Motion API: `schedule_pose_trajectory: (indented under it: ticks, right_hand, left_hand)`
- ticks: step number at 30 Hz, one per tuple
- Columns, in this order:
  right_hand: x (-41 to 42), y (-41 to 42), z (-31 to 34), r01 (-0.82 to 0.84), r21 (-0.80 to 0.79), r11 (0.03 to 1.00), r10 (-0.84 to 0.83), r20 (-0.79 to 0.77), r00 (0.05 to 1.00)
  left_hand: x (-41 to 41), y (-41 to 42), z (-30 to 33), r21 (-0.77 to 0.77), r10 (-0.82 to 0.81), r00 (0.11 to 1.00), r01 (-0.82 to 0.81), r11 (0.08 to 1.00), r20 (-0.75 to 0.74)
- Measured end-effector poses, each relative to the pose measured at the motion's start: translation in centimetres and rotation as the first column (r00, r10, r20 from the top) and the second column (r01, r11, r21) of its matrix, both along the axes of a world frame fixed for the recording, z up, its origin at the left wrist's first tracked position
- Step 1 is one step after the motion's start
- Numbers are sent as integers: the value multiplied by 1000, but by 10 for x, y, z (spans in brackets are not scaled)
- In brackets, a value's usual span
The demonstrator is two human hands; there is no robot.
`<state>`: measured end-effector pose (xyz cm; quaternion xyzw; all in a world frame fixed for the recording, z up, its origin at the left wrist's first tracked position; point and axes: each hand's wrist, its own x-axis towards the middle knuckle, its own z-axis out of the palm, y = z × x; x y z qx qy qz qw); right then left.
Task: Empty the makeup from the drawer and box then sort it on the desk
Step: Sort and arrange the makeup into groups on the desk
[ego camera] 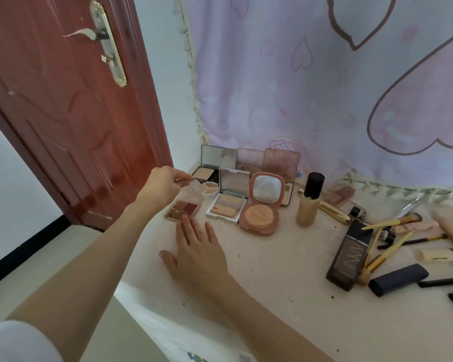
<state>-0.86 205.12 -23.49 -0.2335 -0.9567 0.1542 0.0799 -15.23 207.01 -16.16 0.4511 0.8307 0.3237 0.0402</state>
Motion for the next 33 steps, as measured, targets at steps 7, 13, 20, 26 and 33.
schedule_pose_trajectory:
  ticks: [7, 13, 20, 26, 33]
  right_hand:
    - [-2, 2, -2, -12, 8, 1000, 11, 19, 1000]
    - [-3, 8, -1, -26, 21, 999, 25, 41, 999]
    - [-4, 8, -2, -20, 14, 1000, 19, 29, 999]
    - [5, 7, -1, -20, 24, 1000, 20, 9, 1000]
    - [60, -1, 5, -1, 44, 999, 1, 5, 1000]
  left_hand:
    - [-4, 9, -10, 29, 4, 997, -2, 1000, -79]
    - [-7, 12, -18, -26, 22, 991, -26, 999, -135]
    - [-10, 6, -25, -235, -194, 958, 143, 961, -211]
    - [-3, -16, -22, -258, -163, 976, 122, 959, -145]
    - [47, -71, -45, 28, -120, 987, 123, 992, -106]
